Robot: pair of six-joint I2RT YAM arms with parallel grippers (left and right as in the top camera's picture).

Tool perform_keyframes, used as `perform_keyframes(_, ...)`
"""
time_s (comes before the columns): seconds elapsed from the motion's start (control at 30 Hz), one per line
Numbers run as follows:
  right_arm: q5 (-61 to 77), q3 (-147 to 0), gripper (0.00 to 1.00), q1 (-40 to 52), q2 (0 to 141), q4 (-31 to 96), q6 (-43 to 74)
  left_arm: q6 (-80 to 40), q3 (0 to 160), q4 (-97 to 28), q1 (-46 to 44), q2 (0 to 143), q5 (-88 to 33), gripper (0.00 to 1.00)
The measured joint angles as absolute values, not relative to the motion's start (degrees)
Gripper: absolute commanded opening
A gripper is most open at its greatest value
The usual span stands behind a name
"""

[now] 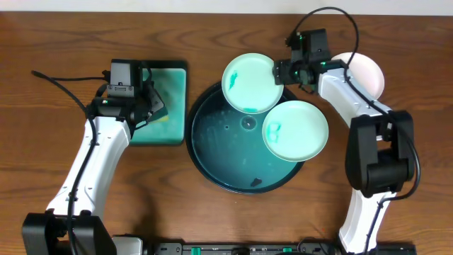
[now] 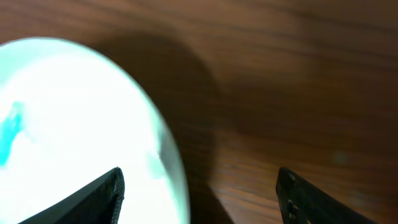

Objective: Clean dirty plates on tray and stack at the side
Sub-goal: 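Move the right gripper to the back white plate and grasp its rim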

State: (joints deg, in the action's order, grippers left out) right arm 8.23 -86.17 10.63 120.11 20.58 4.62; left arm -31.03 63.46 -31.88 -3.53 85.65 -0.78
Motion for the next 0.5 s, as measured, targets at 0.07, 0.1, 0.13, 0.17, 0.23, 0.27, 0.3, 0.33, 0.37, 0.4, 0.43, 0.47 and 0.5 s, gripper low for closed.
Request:
perform_keyframes(0.07, 10.2, -86.2, 0.64, 10.8, 120.9, 20.1, 2.9, -31.0, 63.5, -31.9, -3.5, 85.6, -0.8, 0.07)
perform_keyframes(0.1, 11.2, -86.2, 0.61, 11.0, 121.4, 20.1, 1.8, -31.0, 63.5, -31.9, -3.5, 85.6, -0.8, 0.07)
perform_keyframes(0.13, 11.5, -86.2, 0.6, 11.0, 121.8, 20.2, 1.6, -31.0, 63.5, -31.9, -3.5, 85.6, -0.8, 0.07)
perform_keyframes(0.17, 11.9, -86.2, 0.59, 11.0, 122.2, 20.3, 1.0, -31.0, 63.5, -31.9, -3.5, 85.6, -0.8, 0.07)
perform_keyframes(0.23, 12.2, -86.1, 0.48, 11.2, 122.5, 20.7, 0.6, -31.0, 63.5, -31.9, -3.5, 85.6, -0.8, 0.07)
perform_keyframes(0.27, 12.3, -86.1, 0.41, 11.3, 122.6, 21.0, 0.6, -31.0, 63.5, -31.9, -3.5, 85.6, -0.8, 0.07)
perform_keyframes(0.3, 12.4, -86.1, 0.35, 11.4, 122.6, 21.2, 0.4, -31.0, 63.5, -31.9, -3.5, 85.6, -0.8, 0.07)
perform_keyframes(0.33, 12.5, -86.1, 0.28, 11.5, 122.6, 21.3, 0.3, -31.0, 63.5, -31.9, -3.5, 85.6, -0.8, 0.07)
perform_keyframes(0.37, 12.8, -86.1, 0.22, 11.6, 122.6, 21.3, 0.1, -31.0, 63.5, -31.8, -3.5, 85.6, -0.8, 0.07)
perform_keyframes(0.4, 13.0, -86.1, 0.17, 11.7, 122.6, 21.4, 0.0, -31.0, 63.5, -31.9, -3.5, 85.6, -0.8, 0.07)
perform_keyframes(0.43, 13.1, -86.1, 0.12, 11.8, 122.6, 21.6, -0.3, -31.0, 63.5, -31.8, -3.5, 85.6, -0.8, 0.07)
perform_keyframes(0.47, 13.2, -86.1, 0.05, 11.8, 122.6, 21.9, -0.2, -31.0, 63.5, -31.8, -3.5, 85.6, -0.8, 0.07)
perform_keyframes(0.5, 13.3, -86.1, 0.01, 11.9, 122.6, 22.1, -0.1, -31.0, 63.5, -31.8, -3.5, 85.6, -0.8, 0.07)
